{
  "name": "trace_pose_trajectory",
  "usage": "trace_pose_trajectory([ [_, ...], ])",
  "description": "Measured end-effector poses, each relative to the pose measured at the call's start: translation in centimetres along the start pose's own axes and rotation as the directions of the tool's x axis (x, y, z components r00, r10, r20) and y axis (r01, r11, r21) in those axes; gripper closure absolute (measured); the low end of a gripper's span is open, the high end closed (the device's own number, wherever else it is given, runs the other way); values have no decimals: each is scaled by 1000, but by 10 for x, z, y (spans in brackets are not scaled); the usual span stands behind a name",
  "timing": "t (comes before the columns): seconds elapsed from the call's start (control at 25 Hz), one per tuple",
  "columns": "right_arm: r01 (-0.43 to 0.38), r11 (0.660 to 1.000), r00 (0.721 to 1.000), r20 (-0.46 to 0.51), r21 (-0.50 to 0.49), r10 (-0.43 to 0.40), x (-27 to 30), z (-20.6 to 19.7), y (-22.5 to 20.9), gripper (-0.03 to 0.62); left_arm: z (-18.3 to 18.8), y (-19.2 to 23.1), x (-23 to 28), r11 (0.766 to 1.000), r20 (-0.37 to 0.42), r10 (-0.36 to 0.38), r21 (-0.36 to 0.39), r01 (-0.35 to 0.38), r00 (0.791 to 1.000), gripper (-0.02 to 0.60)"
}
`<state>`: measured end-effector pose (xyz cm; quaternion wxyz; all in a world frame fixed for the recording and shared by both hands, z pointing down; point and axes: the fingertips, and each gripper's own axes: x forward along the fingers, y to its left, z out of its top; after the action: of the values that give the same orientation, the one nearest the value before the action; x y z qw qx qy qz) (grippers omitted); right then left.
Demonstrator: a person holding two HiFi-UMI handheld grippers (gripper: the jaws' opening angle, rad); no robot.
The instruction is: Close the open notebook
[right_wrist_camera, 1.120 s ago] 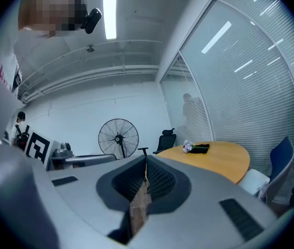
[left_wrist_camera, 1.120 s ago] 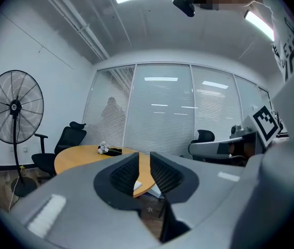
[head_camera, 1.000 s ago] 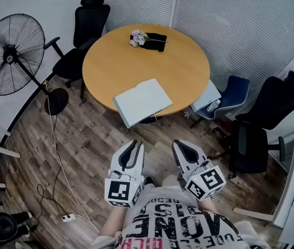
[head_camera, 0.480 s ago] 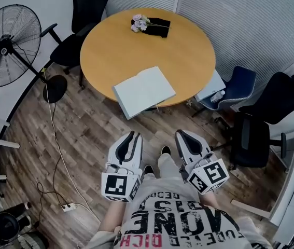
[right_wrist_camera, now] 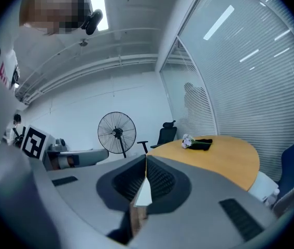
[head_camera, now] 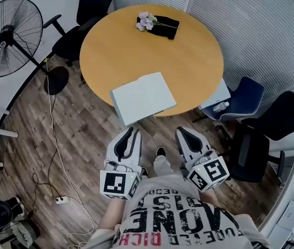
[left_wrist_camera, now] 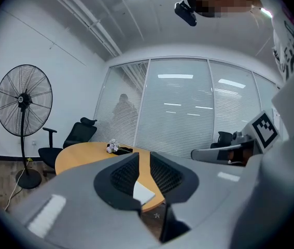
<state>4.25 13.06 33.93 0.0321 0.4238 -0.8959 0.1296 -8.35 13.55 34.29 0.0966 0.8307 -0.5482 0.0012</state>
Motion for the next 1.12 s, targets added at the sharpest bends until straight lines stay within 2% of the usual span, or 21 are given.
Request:
trace_pose_trajectory([
  [0.24,-74,997,997,-19,-4,74,32,12,-34,582,13,16,44,997,42,80,-7,-80,996,505],
  [0.52,-139,990,990,-26,-3,139,53,20,-64,582,16,25,72,986,58,169,-20,-168,984,505],
  [0.84,-188,982,982,-29,-1,188,63,24,-84,582,16,21,88,977,65,213,-24,-212,975,505],
  [1.12,-192,981,980,-44,5,192,72,23,-96,582,15,22,101,977,64,211,-20,-211,975,505],
])
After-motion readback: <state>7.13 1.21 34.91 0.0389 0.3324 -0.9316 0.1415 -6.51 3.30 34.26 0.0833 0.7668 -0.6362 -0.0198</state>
